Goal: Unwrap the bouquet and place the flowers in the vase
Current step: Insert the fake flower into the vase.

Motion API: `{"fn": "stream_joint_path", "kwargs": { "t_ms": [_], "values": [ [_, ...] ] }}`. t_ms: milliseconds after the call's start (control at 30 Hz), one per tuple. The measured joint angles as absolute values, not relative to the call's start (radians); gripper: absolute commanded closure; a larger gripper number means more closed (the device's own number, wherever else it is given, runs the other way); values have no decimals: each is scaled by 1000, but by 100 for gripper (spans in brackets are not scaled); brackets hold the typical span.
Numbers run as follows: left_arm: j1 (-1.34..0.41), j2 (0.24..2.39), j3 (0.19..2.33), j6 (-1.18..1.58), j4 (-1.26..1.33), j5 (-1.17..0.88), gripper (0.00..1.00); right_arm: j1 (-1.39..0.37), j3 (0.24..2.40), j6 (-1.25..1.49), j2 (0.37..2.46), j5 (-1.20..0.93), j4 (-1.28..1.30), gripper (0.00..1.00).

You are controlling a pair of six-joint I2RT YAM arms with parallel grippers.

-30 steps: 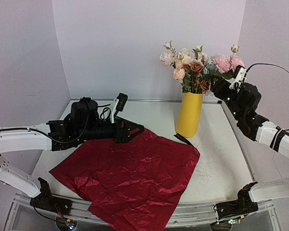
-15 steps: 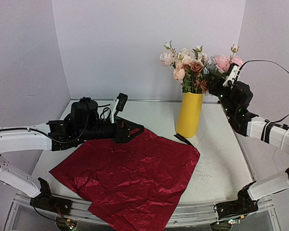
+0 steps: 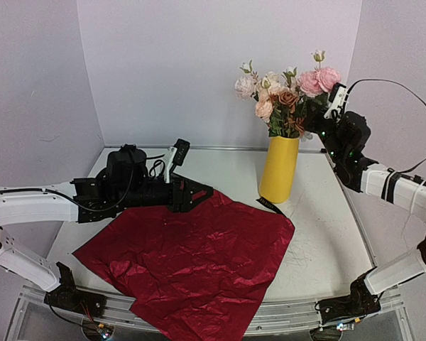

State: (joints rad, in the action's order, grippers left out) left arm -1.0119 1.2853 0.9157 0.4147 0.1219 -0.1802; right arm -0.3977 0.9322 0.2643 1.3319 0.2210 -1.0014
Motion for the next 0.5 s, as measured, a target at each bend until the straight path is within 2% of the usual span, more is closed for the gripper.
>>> {"fn": "stream_joint_path", "kwargs": {
  "t_ms": [500],
  "values": [
    [-1012,1292,916,415,122,-180,44,-398,1044,265,1445,194,-847,100]
  ]
}}
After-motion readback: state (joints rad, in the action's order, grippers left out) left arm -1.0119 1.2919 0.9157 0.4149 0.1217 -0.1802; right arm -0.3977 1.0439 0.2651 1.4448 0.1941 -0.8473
